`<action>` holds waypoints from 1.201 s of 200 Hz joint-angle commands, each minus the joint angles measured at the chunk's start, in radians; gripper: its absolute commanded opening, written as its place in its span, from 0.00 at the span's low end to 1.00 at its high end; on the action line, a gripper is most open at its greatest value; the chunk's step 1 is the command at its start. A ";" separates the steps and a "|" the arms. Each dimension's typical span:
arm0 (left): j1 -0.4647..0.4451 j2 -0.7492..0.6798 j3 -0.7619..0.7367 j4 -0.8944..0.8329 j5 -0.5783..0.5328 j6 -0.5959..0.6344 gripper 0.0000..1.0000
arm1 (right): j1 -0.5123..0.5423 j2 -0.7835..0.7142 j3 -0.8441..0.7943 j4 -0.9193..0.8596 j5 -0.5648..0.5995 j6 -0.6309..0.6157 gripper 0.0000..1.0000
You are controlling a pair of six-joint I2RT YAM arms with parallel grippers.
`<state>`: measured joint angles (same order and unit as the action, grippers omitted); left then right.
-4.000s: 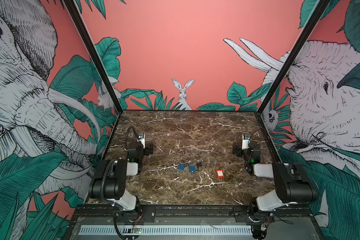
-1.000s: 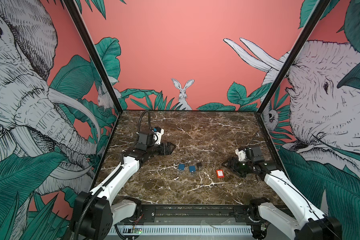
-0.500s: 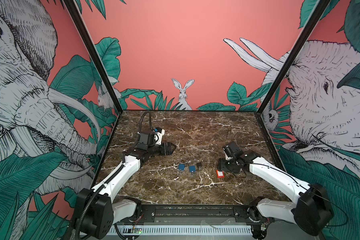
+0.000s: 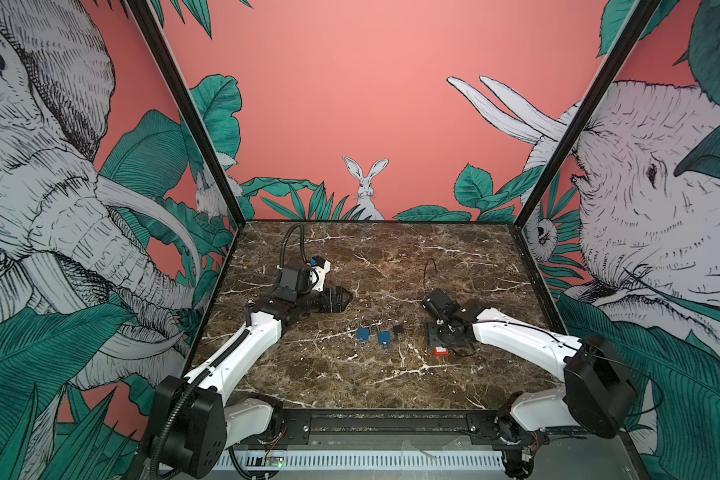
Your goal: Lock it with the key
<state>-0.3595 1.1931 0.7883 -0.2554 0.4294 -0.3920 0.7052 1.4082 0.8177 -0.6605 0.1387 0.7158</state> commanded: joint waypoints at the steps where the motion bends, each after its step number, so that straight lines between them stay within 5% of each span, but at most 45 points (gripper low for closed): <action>1: -0.007 -0.002 -0.011 0.013 0.002 0.009 0.86 | 0.006 0.010 -0.029 0.039 0.002 0.026 0.70; 41: -0.015 0.014 -0.019 0.025 0.000 0.004 0.85 | 0.007 0.034 -0.064 0.084 -0.009 0.027 0.66; 59: -0.019 0.020 -0.021 0.027 -0.001 0.006 0.85 | 0.007 0.047 -0.075 0.111 -0.020 0.023 0.49; 114: -0.028 0.026 -0.021 0.029 -0.004 0.009 0.85 | 0.007 0.080 -0.090 0.142 -0.038 0.015 0.48; 172: -0.037 0.036 -0.015 0.031 -0.002 0.015 0.82 | 0.006 0.069 -0.117 0.167 -0.031 -0.006 0.33; 183: -0.041 0.040 -0.015 0.034 0.000 0.015 0.82 | 0.007 0.066 -0.111 0.163 -0.019 -0.028 0.23; 193: -0.045 0.047 -0.019 0.043 0.003 0.014 0.81 | 0.007 0.063 -0.098 0.156 -0.012 -0.059 0.00; 240: -0.076 0.084 -0.028 0.124 0.057 0.002 0.77 | 0.008 -0.020 0.012 0.115 -0.059 -0.340 0.00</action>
<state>-0.4206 1.2694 0.7776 -0.1982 0.4366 -0.3893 0.7071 1.4612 0.7631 -0.5301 0.1097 0.5606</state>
